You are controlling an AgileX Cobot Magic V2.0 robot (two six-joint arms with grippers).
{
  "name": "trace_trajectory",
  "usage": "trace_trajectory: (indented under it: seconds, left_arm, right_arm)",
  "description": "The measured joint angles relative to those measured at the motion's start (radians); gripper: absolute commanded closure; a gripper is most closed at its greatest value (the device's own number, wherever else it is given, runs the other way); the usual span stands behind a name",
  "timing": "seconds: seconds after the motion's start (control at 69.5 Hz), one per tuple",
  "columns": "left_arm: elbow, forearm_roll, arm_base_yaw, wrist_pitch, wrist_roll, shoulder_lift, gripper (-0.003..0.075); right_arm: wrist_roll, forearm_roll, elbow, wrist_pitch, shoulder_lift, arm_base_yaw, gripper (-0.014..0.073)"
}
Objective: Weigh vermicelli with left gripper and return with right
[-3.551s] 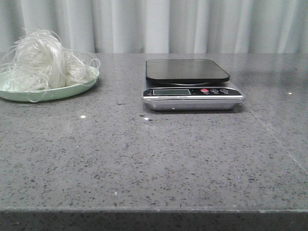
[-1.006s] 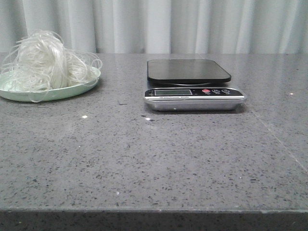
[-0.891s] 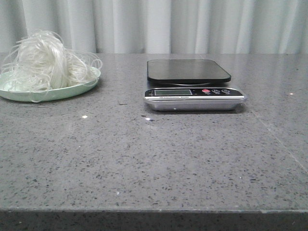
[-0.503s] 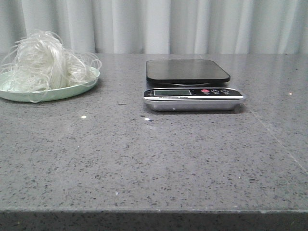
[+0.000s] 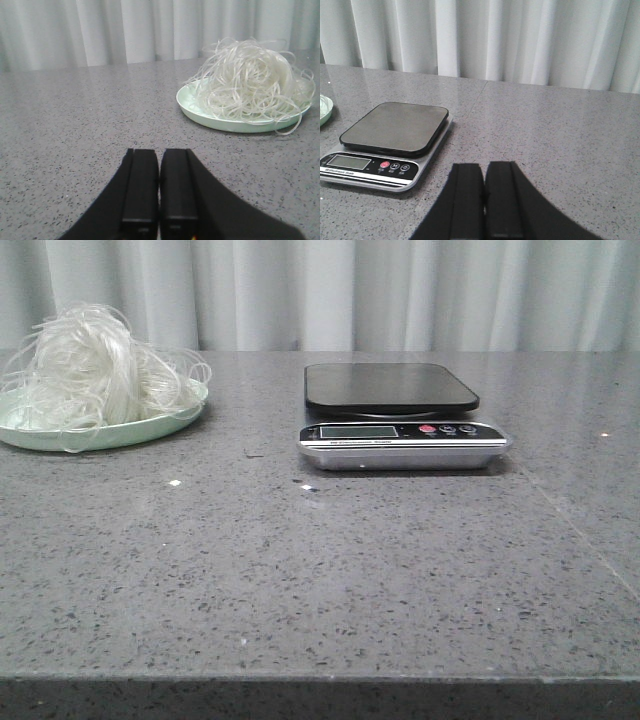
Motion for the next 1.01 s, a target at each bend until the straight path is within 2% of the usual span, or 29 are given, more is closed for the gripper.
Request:
trace_trajectory:
  seconds: [0.446, 0.618, 0.676, 0.834, 1.006]
  left_arm:
    - [0.0, 0.0, 0.0, -0.002, 0.0, 0.0, 0.0584]
    - [0.0, 0.0, 0.0, -0.002, 0.0, 0.0, 0.0584]
    - [0.0, 0.0, 0.0, -0.002, 0.0, 0.0, 0.0584]
    - [0.0, 0.0, 0.0, -0.002, 0.0, 0.0, 0.0584]
    - [0.0, 0.0, 0.0, -0.002, 0.0, 0.0, 0.0584]
  right_arm:
    - [-0.002, 0.0, 0.0, 0.0, 0.0, 0.0, 0.0442]
    - [0.004, -0.042, 0.0, -0.006, 0.0, 0.0, 0.0442]
    - [0.03, -0.078, 0.0, -0.011, 0.0, 0.0, 0.0442]
    - [0.216, -0.218, 0.004, -0.013, -0.013, -0.041, 0.0442]
    - [0.255, -0.247, 0.061, -0.013, -0.051, -0.093, 0.0442]
